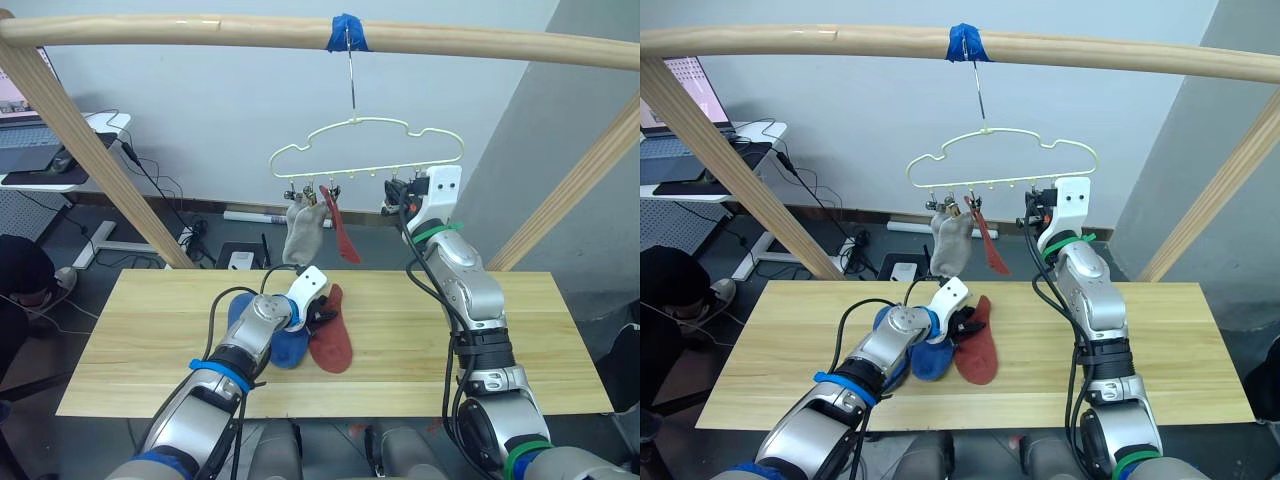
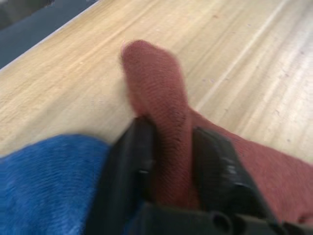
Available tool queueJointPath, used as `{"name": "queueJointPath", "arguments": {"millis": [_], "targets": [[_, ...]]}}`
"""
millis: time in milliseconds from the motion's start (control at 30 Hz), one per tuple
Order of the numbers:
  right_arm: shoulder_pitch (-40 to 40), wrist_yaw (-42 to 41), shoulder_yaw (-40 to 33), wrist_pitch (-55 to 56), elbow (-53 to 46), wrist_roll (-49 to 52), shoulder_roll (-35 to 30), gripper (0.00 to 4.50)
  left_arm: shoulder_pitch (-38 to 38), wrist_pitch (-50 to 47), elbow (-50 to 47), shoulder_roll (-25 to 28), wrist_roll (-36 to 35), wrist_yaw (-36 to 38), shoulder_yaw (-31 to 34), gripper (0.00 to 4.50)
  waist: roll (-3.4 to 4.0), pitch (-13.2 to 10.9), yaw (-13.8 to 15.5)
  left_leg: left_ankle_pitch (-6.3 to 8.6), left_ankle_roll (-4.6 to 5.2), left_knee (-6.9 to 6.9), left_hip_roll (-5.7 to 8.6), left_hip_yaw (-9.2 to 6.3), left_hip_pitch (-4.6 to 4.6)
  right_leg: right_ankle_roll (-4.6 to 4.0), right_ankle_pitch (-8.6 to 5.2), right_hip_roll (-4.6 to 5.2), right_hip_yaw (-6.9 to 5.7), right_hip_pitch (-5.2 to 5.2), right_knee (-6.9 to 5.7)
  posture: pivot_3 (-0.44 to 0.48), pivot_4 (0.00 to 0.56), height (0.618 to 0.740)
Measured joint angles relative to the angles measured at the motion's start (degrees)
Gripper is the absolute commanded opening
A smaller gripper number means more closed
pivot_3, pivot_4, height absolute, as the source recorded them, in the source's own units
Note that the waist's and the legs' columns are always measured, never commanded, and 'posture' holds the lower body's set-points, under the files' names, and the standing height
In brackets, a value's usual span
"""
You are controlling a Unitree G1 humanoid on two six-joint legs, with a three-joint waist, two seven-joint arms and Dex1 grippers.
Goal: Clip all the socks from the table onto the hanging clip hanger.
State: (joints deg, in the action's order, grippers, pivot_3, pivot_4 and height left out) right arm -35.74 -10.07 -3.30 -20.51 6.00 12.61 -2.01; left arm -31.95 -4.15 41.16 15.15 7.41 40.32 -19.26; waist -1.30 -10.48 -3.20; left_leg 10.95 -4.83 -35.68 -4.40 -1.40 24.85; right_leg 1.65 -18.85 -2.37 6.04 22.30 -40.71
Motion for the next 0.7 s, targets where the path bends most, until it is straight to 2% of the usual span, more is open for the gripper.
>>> {"name": "queueJointPath", "arguments": {"millis": [67, 100, 267, 433, 567, 700], "targets": [[-0.01, -0.07, 0.00, 0.00, 0.00, 0.01, -0.08, 0.09, 0.59, 1.24, -0.94, 0.11, -0.08, 0.38, 0.12, 0.09, 0.00, 0.00, 0.03, 0.00, 0.00, 0.00, 0.00, 0.00, 0.00, 0.00, 0.00, 0.00, -0.01, 0.00, 0.00, -0.019, 0.163, 0.740], [0.00, -0.12, 0.00, 0.00, 0.00, 0.03, -0.13, 0.09, 0.80, 1.92, -1.58, 0.22, -0.19, 0.53, 0.23, 0.01, 0.00, 0.00, 0.03, 0.00, 0.00, 0.00, 0.00, 0.00, 0.00, 0.00, 0.00, 0.00, -0.01, 0.00, 0.00, -0.017, 0.163, 0.740], [-0.03, -1.21, 0.00, 0.00, 0.01, 0.20, -1.19, 0.09, 3.09, 5.38, -8.91, 1.56, -2.22, 3.05, 1.87, 0.01, 0.00, 0.00, 0.06, 0.00, 0.00, 0.01, 0.00, 0.00, 0.00, 0.00, 0.00, 0.00, -0.01, 0.00, 0.00, -0.010, 0.160, 0.740], [-0.09, -2.79, -0.39, -1.60, -0.26, 2.54, -2.07, 0.09, 7.65, 5.87, -19.41, 2.93, -8.69, 6.96, 5.65, 0.01, 0.00, 0.00, 0.00, 0.00, 0.00, 0.01, -0.02, 0.00, 0.00, 0.00, 0.00, 0.00, -0.01, 0.00, -0.01, -0.003, 0.156, 0.740], [-0.10, -4.45, -3.27, -11.71, -4.06, 10.06, -2.06, 0.09, 9.57, 5.78, -28.65, 3.36, -14.40, 9.27, 8.73, 0.01, 0.00, 0.00, 0.33, 0.00, 0.00, -0.02, -0.03, -0.02, 0.00, -0.01, 0.01, 0.01, -0.02, -0.03, -0.02, 0.002, 0.151, 0.740], [-0.35, -2.38, -8.29, -24.33, -8.35, 20.17, -1.29, 0.09, 8.76, 3.14, -34.51, 2.05, -17.91, 8.54, 10.53, 0.01, 0.00, 0.00, 0.45, 0.00, 0.00, -0.05, -0.01, -0.03, 0.00, -0.01, 0.01, 0.02, -0.02, -0.06, -0.01, 0.006, 0.149, 0.740]]}}
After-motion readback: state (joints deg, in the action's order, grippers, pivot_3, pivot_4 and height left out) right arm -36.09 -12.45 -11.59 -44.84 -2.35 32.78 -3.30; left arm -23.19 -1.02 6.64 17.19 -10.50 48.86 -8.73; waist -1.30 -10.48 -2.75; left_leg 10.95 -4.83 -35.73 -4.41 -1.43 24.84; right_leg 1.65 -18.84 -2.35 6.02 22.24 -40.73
